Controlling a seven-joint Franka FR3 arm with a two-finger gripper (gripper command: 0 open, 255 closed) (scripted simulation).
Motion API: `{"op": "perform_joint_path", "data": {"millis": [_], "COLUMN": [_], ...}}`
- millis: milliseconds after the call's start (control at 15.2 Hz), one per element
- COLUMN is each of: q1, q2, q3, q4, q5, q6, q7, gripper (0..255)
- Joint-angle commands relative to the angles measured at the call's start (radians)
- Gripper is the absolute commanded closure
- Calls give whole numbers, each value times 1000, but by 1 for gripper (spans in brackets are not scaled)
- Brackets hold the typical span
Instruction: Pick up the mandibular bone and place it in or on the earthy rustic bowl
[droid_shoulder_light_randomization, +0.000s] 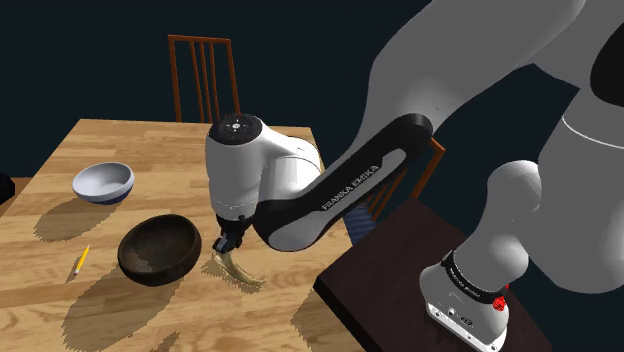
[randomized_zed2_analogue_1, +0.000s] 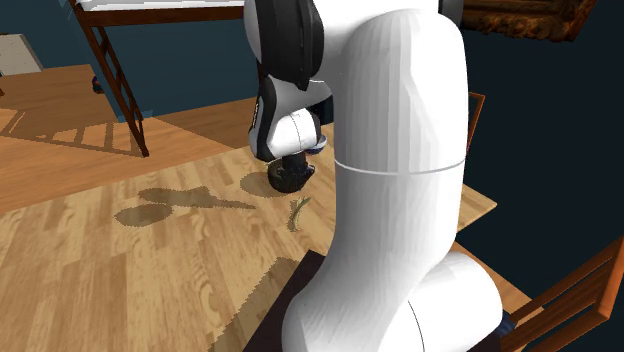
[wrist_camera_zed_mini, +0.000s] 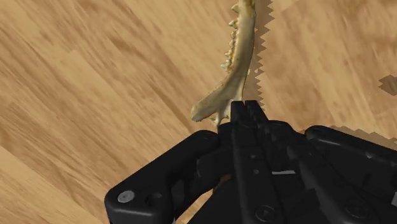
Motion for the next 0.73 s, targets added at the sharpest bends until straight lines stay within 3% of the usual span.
{"op": "perform_joint_path", "data": {"millis": [0,66,528,660], "q1": [0,0,45,46], "q2": [0,0,241,258], "q3": [0,0,-44,-45], "q4": [0,0,90,96], "q5": [0,0,24,26], "q6": [0,0,135,145], "q7": [0,0,214,216], "gripper": [255,0,0,0]}}
